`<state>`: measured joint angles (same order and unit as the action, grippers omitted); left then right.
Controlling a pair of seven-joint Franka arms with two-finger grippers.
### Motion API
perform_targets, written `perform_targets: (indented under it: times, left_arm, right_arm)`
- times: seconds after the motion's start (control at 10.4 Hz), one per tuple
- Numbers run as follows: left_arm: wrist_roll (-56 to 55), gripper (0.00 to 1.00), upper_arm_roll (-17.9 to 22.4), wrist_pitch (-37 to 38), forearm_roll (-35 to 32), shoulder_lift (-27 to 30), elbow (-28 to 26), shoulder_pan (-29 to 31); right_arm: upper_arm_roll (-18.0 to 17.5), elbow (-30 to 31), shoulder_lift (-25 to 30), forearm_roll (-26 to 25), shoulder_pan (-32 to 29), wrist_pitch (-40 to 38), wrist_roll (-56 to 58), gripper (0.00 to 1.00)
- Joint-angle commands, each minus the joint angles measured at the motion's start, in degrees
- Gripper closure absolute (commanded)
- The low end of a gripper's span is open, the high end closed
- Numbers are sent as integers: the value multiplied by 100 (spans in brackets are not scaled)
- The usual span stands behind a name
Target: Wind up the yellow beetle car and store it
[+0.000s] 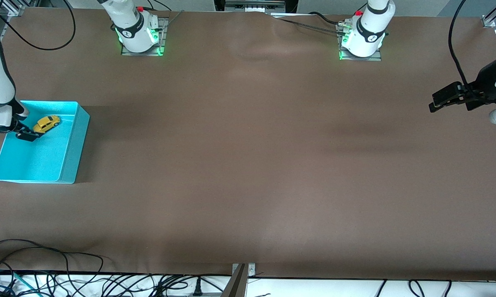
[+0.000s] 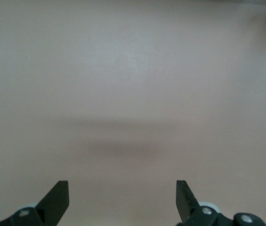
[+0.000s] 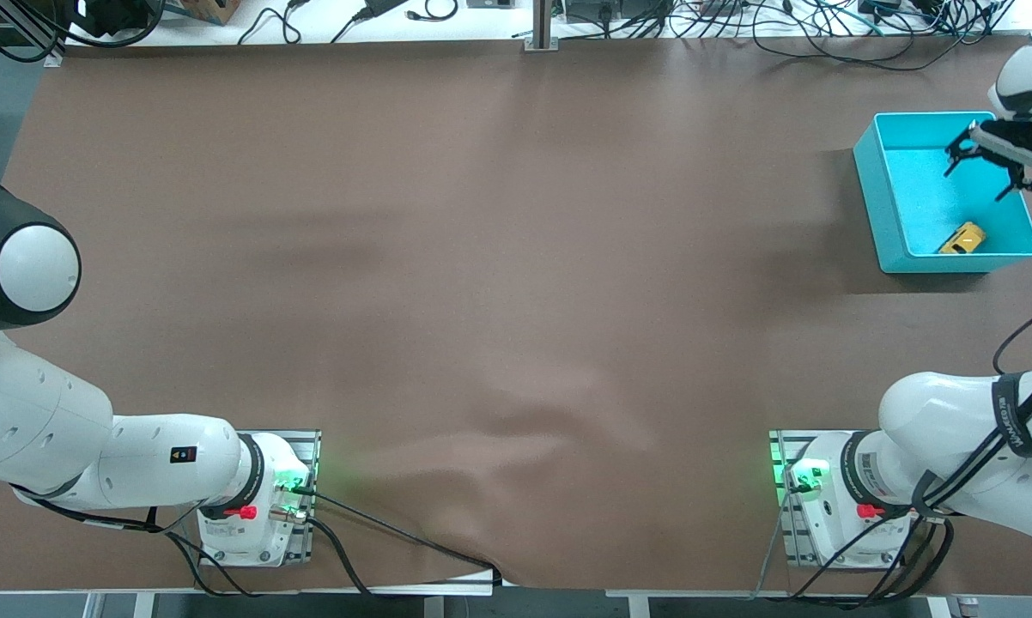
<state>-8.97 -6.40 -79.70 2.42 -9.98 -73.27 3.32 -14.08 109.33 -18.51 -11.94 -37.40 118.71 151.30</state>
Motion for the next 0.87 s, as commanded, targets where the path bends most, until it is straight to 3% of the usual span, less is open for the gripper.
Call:
perform_targets:
  times: [0.0, 0.19, 0.48, 0.77]
  left_arm:
    - [106, 0, 42, 86, 180, 22, 41, 19]
    - [106, 0, 51, 86, 180, 22, 41, 19]
    - [106, 0, 51, 86, 180, 22, 41, 19]
    - [106, 0, 42, 86, 189, 22, 41, 19]
  right_arm:
    - [-16, 132, 583, 279, 407, -146, -905, 0]
    - [-16, 158, 901, 674, 803, -198, -1904, 0]
    - [-7, 141, 1366, 1089, 1514, -321, -4329, 0]
    - [-16, -963, 843, 1037, 1797, -1347, -5469, 0]
